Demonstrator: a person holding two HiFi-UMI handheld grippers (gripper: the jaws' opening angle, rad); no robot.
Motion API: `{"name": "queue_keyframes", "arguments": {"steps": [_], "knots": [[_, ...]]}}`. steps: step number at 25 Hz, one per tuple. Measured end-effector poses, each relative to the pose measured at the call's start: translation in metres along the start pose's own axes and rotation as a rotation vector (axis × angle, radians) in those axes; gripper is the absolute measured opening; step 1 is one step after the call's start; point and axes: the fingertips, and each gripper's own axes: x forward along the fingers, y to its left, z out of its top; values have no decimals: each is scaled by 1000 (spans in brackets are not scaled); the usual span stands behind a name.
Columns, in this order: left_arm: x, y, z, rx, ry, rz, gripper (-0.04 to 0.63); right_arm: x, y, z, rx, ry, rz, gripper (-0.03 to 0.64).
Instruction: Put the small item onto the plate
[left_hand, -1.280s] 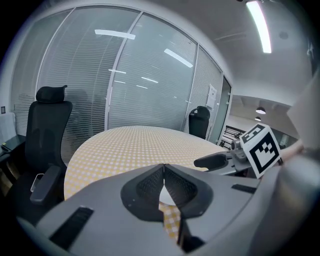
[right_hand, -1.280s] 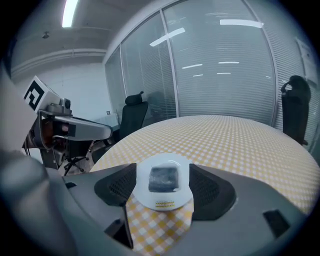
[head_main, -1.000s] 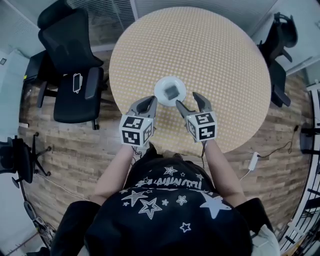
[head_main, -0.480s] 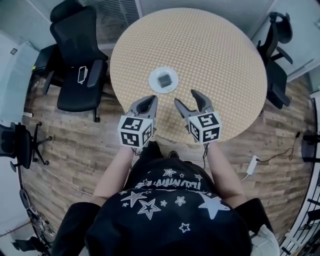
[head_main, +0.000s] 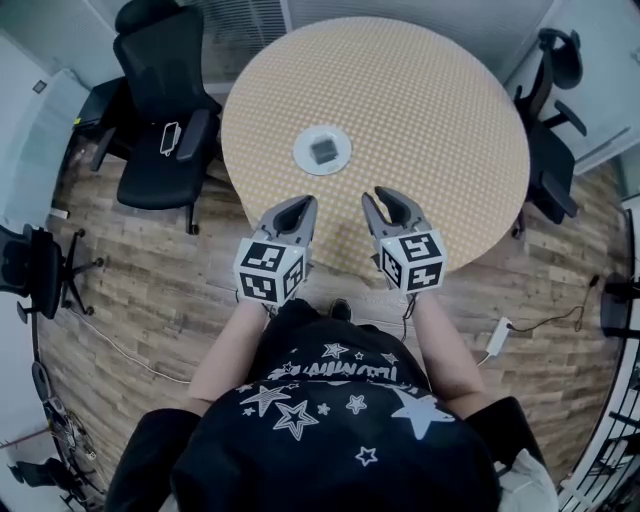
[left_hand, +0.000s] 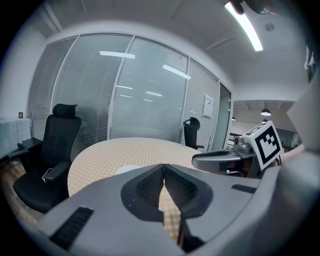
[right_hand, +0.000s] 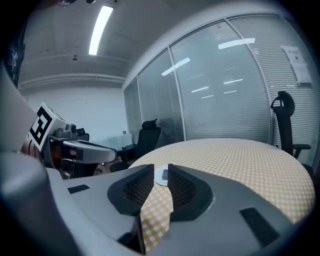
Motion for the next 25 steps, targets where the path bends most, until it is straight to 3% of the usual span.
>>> {"name": "queue_keyframes", "arguments": {"steps": [3, 10, 25], "knots": [[0, 0, -2, -1, 4, -7, 9, -2, 1, 0, 3, 1, 6, 61], [-15, -4, -6, -17, -10, -33, 9, -10, 15, -7, 28, 19, -4, 55], [-127, -9, -36, -13, -22, -109, 9, -61, 122, -19, -5, 12, -83, 38]]}}
